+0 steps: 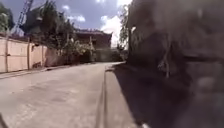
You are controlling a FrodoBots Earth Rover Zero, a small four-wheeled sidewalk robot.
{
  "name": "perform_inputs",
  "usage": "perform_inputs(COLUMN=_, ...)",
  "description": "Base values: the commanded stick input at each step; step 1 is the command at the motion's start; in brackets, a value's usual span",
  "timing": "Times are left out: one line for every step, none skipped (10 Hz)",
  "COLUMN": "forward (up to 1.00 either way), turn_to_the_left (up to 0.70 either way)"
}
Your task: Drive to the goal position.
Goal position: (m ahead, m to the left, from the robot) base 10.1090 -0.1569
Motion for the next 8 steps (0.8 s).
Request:
perform_inputs(forward=0.85, turn_to_the_left=-0.12)
perform_inputs(forward=0.85, turn_to_the_left=0.00)
perform_inputs(forward=0.85, turn_to_the_left=0.00)
perform_inputs(forward=0.85, turn_to_the_left=0.00)
perform_inputs(forward=0.85, turn_to_the_left=0.00)
perform_inputs(forward=0.85, turn_to_the_left=0.00)
perform_inputs(forward=0.85, turn_to_the_left=0.00)
perform_inputs(forward=0.85, turn_to_the_left=0.00)
